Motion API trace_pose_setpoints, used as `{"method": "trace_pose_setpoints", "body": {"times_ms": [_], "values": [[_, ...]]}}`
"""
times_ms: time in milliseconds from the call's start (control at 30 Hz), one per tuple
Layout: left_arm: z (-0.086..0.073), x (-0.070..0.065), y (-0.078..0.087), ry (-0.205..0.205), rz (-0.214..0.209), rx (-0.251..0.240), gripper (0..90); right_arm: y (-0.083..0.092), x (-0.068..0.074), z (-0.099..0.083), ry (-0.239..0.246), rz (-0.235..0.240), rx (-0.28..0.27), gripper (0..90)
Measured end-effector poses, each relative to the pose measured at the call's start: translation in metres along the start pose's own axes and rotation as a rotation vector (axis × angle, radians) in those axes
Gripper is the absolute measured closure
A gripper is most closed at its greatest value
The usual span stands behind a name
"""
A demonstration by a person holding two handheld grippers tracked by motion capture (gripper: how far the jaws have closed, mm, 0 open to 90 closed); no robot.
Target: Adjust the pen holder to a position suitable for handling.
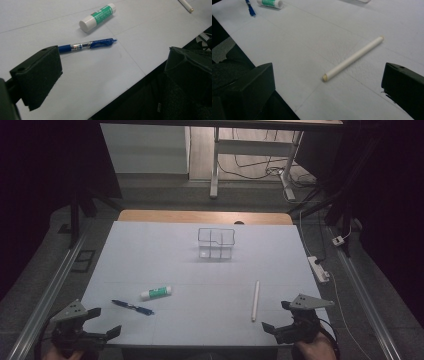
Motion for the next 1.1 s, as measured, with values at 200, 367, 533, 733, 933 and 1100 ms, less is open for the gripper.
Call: {"method": "trace_pose_setpoints", "body": {"times_ms": [200,367,533,733,933,1100], "values": [[0.0,0.001,0.0,0.008,-0.001,-0.001,1.4,-0.006,0.005,0.004,0.03,0.025,0.012,0.0],[0.0,0.001,0.0,0.008,-0.002,0.0,1.4,-0.009,0.007,0.01,0.057,0.035,-0.007,0.0],[0.0,0.001,0.0,0.008,-0.004,0.0,1.4,-0.012,0.007,0.016,0.088,0.035,-0.012,0.0],[0.0,0.001,0.0,0.007,-0.006,0.001,1.4,-0.017,0.007,0.021,0.101,0.033,-0.015,0.0],[0.0,0.001,0.0,0.008,-0.008,0.002,1.4,-0.027,0.012,0.034,0.13,0.068,-0.016,0.0],[0.0,0.001,0.0,0.01,-0.009,0.003,1.4,-0.036,0.013,0.041,0.154,0.102,0.001,0.0]]}}
Point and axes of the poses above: each handheld gripper's, and its own axes: y roughly backward along the jaws, z roughly out of its top, x roughly to its left, the point moved 6 cm from there along -y, roughly forward along the jaws, and after that the axes turned 4 degrees about z, right-handed, at the moved point
